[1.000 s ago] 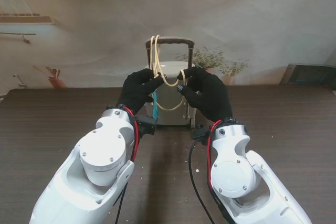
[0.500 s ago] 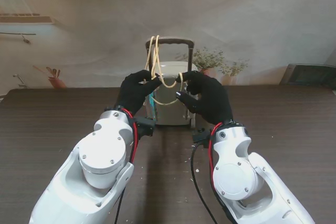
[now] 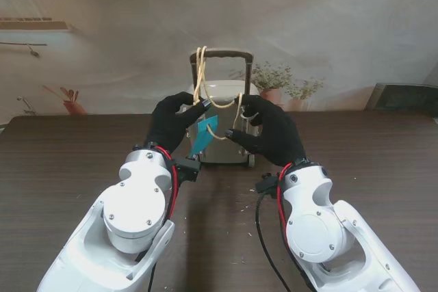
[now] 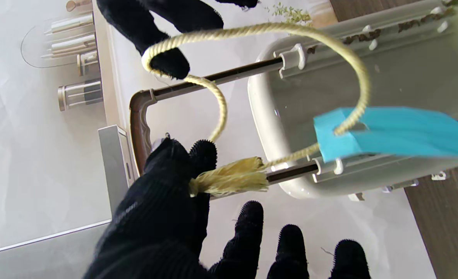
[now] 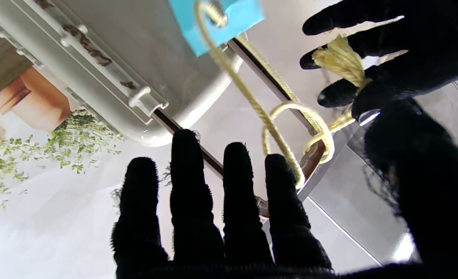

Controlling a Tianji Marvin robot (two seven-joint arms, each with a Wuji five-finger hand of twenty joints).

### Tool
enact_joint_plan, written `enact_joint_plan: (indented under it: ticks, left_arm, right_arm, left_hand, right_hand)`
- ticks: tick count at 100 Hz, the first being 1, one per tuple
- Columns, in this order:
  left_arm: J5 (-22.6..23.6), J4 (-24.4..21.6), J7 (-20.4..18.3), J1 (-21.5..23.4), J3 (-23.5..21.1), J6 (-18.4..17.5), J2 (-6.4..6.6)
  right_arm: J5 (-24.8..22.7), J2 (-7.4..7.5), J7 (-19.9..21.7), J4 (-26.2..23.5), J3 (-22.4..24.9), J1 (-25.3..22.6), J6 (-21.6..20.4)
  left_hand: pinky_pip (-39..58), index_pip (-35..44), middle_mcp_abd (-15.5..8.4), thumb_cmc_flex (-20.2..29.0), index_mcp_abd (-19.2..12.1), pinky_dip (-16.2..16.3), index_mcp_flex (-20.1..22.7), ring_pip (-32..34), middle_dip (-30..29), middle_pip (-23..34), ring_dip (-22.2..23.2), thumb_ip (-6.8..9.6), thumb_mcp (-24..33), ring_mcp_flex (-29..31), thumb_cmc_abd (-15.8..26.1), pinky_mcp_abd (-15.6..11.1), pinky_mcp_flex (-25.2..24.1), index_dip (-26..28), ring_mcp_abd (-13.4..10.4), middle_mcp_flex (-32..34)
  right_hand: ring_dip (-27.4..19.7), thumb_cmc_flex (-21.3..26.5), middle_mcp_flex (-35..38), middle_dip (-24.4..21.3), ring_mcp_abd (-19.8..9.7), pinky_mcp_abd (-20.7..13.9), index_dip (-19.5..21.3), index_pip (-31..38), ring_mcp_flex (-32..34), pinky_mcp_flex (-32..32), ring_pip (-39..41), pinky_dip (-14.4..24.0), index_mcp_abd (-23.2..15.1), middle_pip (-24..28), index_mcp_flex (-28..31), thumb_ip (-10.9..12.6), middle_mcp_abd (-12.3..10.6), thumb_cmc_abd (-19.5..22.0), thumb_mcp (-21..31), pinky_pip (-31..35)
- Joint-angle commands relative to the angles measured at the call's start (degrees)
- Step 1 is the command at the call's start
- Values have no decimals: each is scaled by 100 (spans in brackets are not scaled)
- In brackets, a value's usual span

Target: Attach a luggage tag to a suitcase

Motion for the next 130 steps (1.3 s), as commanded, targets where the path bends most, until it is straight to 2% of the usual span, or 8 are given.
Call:
enact_joint_plan:
  ticks: [1, 23, 39, 58, 77, 95, 121, 130]
  left_arm:
    - [76, -82, -33, 24, -5, -9, 5]
    - [305, -51, -57, 2, 9, 84, 19]
    - [326, -45, -109, -11, 2, 121, 32]
    - [270, -61, -160, -14, -3, 142, 40]
    - [170, -22, -179, -66, 24, 139, 30]
    - [121, 2, -227, -113, 37, 108, 40]
    - [74, 32, -266, -165, 53, 72, 48]
    - [65, 47, -281, -196, 66, 63, 49]
  right_arm:
    - [18, 32, 21, -1, -2, -20, 22]
    - [-97, 46, 0, 27, 24, -44, -49]
    - [-445, 121, 154, 0, 123, -100, -104]
    - [-949, 271, 658, -123, 312, -193, -77]
    - [-1278, 402, 1244, -231, 399, -198, 52]
    - [-1414, 392, 1185, -151, 276, -106, 224]
    - [-1531, 295, 549, 175, 133, 54, 103]
    - [-1534, 306, 603, 177, 162, 53, 80]
  left_hand:
    - [-158, -119, -175, 134, -1010, -81, 312, -185, 55, -24, -162, 60, -171, 50, 99, -357, -15, -196, -188, -143]
    - [-657, -601, -15, 107, -896, -1162, 599, -810, -607, -630, -785, 56, -76, -19, 5, -136, 82, -415, -252, 31]
    - [-656, -437, 17, 117, -893, -1334, 558, -845, -723, -696, -845, 36, -60, -20, 64, -114, 93, -255, -235, 69]
    - [-362, 83, 27, 184, -898, -1146, 314, -495, -553, -457, -585, 25, -130, 34, 183, -107, 37, -4, -67, 214]
    - [-124, 136, 48, 212, -901, -728, 263, -176, -324, -254, -257, 39, -195, 23, 211, -108, -43, -15, 53, 276]
    - [-67, 118, 41, 210, -911, -555, 262, -88, -277, -222, -153, 46, -220, 34, 218, -113, -59, -36, 91, 301]
    - [-29, 85, 23, 204, -912, -423, 278, 6, -250, -187, -57, 53, -237, 48, 224, -121, -65, -59, 120, 346]
    - [17, 70, 18, 211, -913, -279, 280, 105, -230, -168, 50, 57, -245, 33, 220, -120, -85, -61, 141, 358]
  right_hand:
    - [-103, -266, -291, -250, -104, -178, -249, -119, -207, -134, -152, 66, 248, -275, -248, -60, 85, -58, -191, -135]
    - [-195, -268, -289, -748, -71, -202, -563, -122, -312, -223, -421, 76, 304, -799, 21, -49, 210, 69, -224, -354]
    - [-218, -291, -46, -920, -47, -223, -543, 102, -289, -232, -559, 87, -140, -1147, 1047, -22, 218, 347, -418, -446]
    - [-206, -267, 538, -1005, 10, -227, -457, 62, 33, 29, -592, 104, -408, -1390, 2339, 16, 247, 493, -558, -349]
    - [-194, 387, 459, -951, -116, -363, -232, 5, 4, 45, -639, 22, -1218, -1375, 2099, 263, 109, 433, 567, -312]
    - [-171, 1866, 971, -774, -155, -363, -1232, 2026, 298, 304, -453, 74, -1924, -1081, 2088, -531, 30, 310, 497, -119]
    - [-164, 948, 2009, -322, -229, -116, 10, 3330, 1214, 1082, -289, -63, -1444, -609, 3415, -858, -132, -670, 302, 339]
    - [-142, 205, 2033, -265, -192, -85, 623, 2472, 1248, 1080, -341, -185, -1176, -696, 3569, -817, -94, -504, 139, 409]
